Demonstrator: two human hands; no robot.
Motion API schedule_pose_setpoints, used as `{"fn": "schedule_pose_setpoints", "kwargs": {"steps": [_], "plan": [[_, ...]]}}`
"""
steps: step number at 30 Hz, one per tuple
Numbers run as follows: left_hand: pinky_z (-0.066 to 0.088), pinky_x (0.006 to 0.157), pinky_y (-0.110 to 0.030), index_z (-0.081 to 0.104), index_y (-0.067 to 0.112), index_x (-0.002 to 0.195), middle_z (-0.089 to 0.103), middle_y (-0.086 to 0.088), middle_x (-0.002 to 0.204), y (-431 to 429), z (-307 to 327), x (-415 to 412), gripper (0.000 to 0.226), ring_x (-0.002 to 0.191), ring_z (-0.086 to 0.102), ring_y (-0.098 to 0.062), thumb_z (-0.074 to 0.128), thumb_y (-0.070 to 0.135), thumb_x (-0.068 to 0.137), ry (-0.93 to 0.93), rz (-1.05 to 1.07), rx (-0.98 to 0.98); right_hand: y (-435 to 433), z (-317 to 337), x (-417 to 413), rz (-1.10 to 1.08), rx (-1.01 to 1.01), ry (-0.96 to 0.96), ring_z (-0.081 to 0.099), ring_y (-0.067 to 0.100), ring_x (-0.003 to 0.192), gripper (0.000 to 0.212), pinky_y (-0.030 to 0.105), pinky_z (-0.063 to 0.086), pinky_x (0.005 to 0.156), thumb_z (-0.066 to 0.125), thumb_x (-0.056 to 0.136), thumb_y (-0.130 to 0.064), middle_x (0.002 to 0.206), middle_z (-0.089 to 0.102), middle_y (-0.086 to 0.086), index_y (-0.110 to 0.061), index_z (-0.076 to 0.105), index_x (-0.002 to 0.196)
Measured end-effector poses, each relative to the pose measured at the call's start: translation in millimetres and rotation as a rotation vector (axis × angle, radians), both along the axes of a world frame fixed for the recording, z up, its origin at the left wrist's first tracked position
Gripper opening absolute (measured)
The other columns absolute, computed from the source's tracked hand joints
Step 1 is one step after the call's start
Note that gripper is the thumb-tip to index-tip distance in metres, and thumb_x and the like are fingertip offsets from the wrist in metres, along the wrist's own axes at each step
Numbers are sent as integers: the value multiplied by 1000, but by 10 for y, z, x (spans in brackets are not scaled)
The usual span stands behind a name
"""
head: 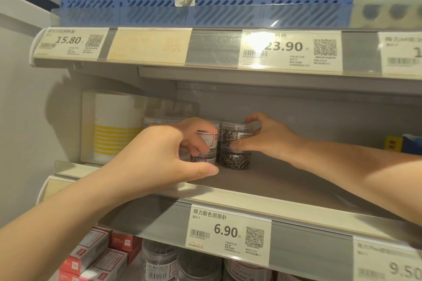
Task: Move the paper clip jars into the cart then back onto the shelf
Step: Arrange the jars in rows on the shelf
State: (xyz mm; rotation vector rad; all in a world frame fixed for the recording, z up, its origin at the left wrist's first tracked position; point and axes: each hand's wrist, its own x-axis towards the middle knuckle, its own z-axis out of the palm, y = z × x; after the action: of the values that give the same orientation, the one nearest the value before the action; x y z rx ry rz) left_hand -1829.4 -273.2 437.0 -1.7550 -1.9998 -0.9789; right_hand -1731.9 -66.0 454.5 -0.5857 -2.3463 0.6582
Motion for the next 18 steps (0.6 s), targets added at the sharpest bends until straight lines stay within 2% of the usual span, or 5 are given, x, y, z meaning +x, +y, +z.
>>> {"fn": "schedule_pose_setpoints", "kwargs": {"steps": [4, 11, 14, 16, 18], "plan": [[44, 80, -11, 49, 51, 99, 63, 34, 90, 0, 1, 3, 54, 84, 58, 14, 51, 71, 49, 14, 10, 1, -21, -11, 21, -13, 62, 4, 54, 13, 90, 72, 10, 37, 62, 80, 67, -38, 94, 55, -6, -23, 45, 128], [45, 79, -11, 53, 47, 99, 64, 31, 89, -7, 8, 32, 50, 84, 60, 11, 54, 65, 52, -44, -12, 36, -35, -22, 39, -16, 87, 8, 53, 11, 87, 73, 9, 35, 59, 80, 67, -40, 87, 53, -11, -21, 44, 129], [41, 69, -5, 58, 42, 92, 66, 28, 85, -18, 38, 74, 29, 80, 61, 8, 70, 44, 66, -89, -19, 93, -65, -9, 76, -8, 101, -28, 51, 11, 90, 79, 9, 33, 59, 79, 68, -43, 96, 53, -8, -21, 40, 133], [38, 66, -3, 59, 39, 90, 66, 27, 83, -23, 60, 101, 24, 78, 60, 8, 72, 26, 75, -76, -3, 111, -93, 10, 115, -3, 110, -69, 51, 12, 96, 88, 15, 37, 63, 80, 67, -44, 103, 53, -6, -19, 33, 138], [38, 67, -3, 57, 41, 88, 65, 29, 83, -29, 83, 150, 22, 78, 58, 11, 69, 28, 75, -35, 18, 104, -116, 48, 171, -8, 116, -97, 53, 16, 106, 95, 21, 37, 75, 80, 67, -44, 116, 57, -1, -19, 28, 142]]}}
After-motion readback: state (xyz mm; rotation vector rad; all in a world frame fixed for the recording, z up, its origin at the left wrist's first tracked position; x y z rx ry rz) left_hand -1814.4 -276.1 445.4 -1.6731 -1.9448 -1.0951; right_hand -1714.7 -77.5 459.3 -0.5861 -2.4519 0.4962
